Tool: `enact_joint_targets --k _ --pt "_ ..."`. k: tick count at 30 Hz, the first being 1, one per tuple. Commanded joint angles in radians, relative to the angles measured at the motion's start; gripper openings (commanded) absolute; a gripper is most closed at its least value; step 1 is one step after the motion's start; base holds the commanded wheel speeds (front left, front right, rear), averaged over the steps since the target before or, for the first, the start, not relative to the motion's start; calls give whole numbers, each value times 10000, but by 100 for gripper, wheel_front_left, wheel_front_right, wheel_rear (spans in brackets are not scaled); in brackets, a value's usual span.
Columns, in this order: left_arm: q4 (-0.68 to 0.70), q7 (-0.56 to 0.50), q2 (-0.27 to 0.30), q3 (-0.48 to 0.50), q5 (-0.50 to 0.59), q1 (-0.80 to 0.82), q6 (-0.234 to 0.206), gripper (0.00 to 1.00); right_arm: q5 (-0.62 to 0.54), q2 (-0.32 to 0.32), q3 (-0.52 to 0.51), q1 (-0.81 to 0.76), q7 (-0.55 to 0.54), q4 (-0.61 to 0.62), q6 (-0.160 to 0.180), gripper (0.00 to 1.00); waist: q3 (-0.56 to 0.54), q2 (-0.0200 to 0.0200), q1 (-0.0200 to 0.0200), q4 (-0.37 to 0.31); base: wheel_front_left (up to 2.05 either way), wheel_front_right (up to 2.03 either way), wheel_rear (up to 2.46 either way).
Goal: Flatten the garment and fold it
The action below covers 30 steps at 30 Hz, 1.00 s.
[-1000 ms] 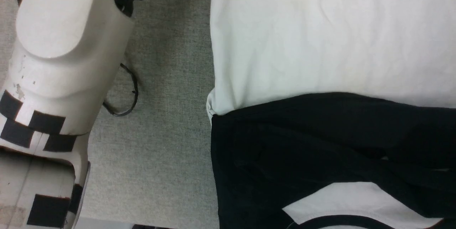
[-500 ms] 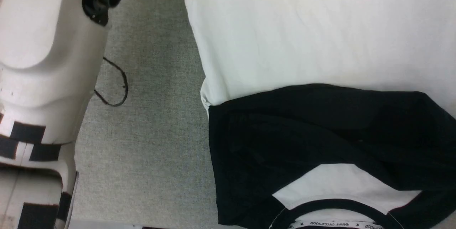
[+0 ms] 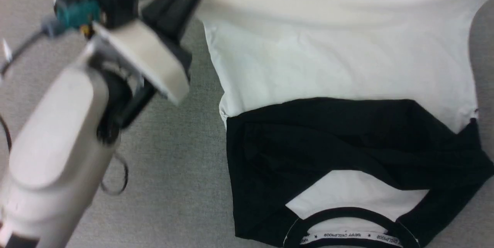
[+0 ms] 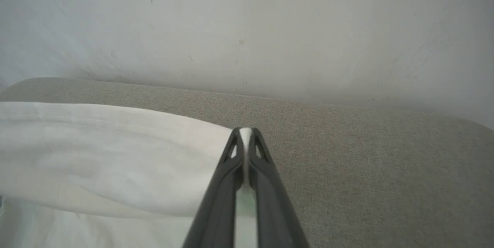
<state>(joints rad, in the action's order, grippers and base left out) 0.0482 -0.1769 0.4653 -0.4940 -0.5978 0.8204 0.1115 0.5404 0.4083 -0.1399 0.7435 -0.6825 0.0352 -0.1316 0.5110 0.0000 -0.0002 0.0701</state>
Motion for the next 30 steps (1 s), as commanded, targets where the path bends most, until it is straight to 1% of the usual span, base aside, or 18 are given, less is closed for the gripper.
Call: enact_joint_targets --k 1,8,10,15,19,23,27,30 --pt "205 21 104 -19 -48 -319 -90 0 72 -36 -85 -302 69 140 9 0 -837 0 2 -93 0 0 0" --pt "1817 322 698 -187 66 -2700 -705 0 396 -380 -537 -2810 -52 1491 9 0 -1867 0 2 -96 0 0 0" --pt "2152 537 890 -304 348 -3285 -857 0 507 -602 -691 -3463 -51 1902 9 0 -2097 0 2 -122 0 0 0" --pt "2881 1130 1034 -809 917 -4958 -1356 0 706 -1256 -1078 -5264 -25 2896 9 0 -2560 0 2 -133 0 0 0" --pt "3051 1619 980 -1247 1155 -6268 -1756 0 790 -1738 -1194 -6641 71 3458 9 0 -2774 0 2 -217 0 0 0" --pt "2698 2158 826 -1570 1215 -7147 -1949 0 910 -2076 -1137 -7727 138 3626 9 0 -2869 0 2 -287 0 0 0" --pt "2316 2720 546 -1628 982 -7804 -2148 0 959 -2037 -1042 -8539 114 3538 9 0 -2939 0 2 -351 0 0 0" --pt "2098 2896 502 -1764 798 -8249 -2128 0 1076 -1988 -1010 -9116 -29 3474 9 0 -2988 0 2 -366 0 0 0"
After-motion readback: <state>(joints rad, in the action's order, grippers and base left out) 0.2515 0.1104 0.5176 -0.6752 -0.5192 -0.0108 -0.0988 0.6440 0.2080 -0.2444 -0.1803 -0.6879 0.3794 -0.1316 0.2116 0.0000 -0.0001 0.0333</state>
